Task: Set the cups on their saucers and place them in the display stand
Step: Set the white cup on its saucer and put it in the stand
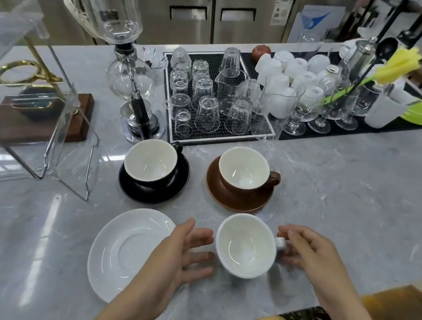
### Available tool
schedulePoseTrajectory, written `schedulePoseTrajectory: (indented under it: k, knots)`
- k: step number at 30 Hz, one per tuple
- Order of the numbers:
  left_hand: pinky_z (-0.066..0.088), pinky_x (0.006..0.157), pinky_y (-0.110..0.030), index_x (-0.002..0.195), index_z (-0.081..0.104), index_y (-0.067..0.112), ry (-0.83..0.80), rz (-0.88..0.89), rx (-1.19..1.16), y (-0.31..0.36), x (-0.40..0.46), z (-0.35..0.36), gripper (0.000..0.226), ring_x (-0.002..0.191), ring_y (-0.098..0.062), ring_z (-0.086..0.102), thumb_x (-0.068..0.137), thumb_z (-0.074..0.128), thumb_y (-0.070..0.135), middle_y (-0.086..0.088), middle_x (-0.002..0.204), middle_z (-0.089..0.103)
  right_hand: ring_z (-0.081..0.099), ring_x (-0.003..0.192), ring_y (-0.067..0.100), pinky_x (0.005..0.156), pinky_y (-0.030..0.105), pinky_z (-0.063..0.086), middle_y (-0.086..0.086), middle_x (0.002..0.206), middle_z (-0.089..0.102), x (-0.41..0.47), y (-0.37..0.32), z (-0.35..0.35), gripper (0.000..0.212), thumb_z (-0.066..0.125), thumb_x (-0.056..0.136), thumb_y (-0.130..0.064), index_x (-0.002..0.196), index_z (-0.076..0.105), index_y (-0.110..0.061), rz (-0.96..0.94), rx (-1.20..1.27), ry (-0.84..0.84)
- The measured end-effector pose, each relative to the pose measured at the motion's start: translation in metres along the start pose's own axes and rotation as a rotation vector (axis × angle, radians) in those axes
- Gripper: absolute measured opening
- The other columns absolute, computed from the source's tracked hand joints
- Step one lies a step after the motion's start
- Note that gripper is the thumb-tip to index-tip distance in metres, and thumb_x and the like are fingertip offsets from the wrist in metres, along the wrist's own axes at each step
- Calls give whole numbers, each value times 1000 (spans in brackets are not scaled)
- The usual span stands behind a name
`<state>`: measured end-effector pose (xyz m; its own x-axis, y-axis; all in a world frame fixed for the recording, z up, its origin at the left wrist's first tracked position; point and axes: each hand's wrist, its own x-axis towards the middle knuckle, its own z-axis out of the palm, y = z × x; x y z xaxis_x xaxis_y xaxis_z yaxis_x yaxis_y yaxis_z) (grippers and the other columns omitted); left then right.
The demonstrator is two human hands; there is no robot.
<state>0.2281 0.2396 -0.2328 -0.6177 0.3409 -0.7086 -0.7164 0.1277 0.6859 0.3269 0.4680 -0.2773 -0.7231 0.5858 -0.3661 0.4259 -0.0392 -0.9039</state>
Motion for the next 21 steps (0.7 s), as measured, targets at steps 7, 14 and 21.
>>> schedulePoseTrajectory:
  k: [7,14,21]
  knots:
    - [61,89,-49,118,71,12,-17,-61,-40,-3,-1,5,46,106,-33,74,104,42,45,-7,123,72,62,63,15,58,25,53,9,72,68,-5,4,4,22,50,101,-22,95,71,-20,-68,-196,-144]
    - [60,92,-49,123,66,21,-22,-54,-38,-3,-6,14,40,103,-34,74,104,41,46,-5,129,66,63,70,19,61,31,52,2,75,66,-8,6,5,22,49,101,-20,86,63,-13,-165,-295,-149]
    - [60,92,-46,118,68,20,-3,8,-18,0,-7,7,40,100,-33,75,104,41,45,-8,124,70,59,66,16,58,25,50,4,74,62,-13,1,16,22,48,101,-16,82,59,-14,-237,-289,-127]
